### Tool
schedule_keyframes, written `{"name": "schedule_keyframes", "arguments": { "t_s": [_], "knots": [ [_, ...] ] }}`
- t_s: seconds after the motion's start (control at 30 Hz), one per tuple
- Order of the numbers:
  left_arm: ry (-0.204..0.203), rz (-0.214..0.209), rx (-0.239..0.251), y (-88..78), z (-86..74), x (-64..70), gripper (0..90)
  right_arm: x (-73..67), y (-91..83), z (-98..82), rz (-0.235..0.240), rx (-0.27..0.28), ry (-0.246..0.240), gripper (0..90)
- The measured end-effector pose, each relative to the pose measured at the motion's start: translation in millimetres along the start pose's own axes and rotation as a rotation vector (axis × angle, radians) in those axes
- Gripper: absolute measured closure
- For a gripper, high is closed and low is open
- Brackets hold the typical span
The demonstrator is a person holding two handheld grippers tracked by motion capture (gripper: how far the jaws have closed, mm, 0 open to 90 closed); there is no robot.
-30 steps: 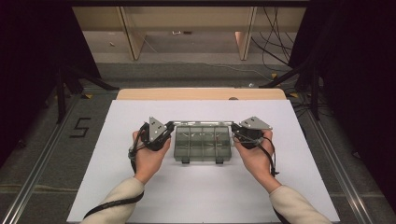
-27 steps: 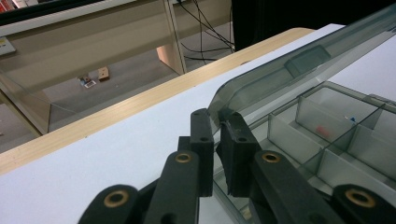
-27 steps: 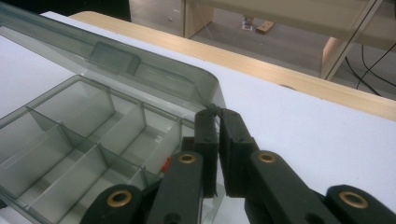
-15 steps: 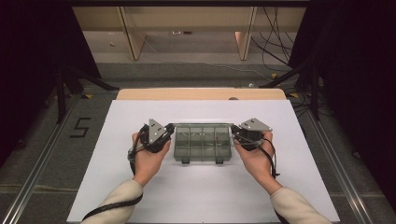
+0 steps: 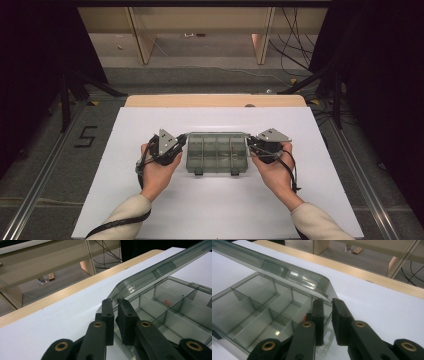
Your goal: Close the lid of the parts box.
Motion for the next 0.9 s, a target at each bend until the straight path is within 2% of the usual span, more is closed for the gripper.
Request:
{"name": "schedule_keyframes", "arguments": {
  "t_s": [0.37,0.43,0.5,0.57,0.63,0.73,0.8,0.9],
  "knots": [
    [0.016,-0.018,-0.015,-2.9,-4.2,1.6,81.4,-0.7,-2.7,-5.7,0.017,-0.016,-0.011,76.4],
    [0.026,-0.014,-0.019,-4.1,-4.9,1.5,80.9,-1.3,-4.1,-7.3,0.025,-0.027,-0.003,73.7],
    [0.021,-0.028,-0.017,-4.0,-5.4,3.0,80.6,-0.7,-5.3,-8.6,0.024,-0.027,-0.008,71.9],
    [0.023,-0.028,-0.021,-4.9,-6.0,3.1,80.2,-2.6,-6.5,-11.0,0.04,-0.039,0.012,69.8],
    [0.023,-0.033,-0.024,-5.4,-6.4,3.7,79.6,-1.0,-6.2,-12.0,0.034,-0.027,-0.006,67.5],
    [0.024,-0.041,-0.026,-6.3,-7.5,4.6,78.9,-0.3,-8.5,-14.0,0.05,-0.039,-0.008,62.3],
    [0.057,-0.041,-0.013,-6.5,-6.8,3.4,78.3,-1.8,-8.8,-16.2,0.075,-0.056,0.017,58.1],
    [0.055,-0.043,-0.02,-8.0,-8.9,3.7,76.4,0.8,-8.8,-20.4,0.076,-0.066,-0.008,52.9]
  ]
}}
Point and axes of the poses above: each handheld gripper's, and its own axes: y roughly forward along the jaws, z roughly out of its top, x roughly to its right, the point moved 7 cm from there along y, roughly forward along the jaws, and after that the axes turned 8 degrees about -x, right-handed, at the moved point
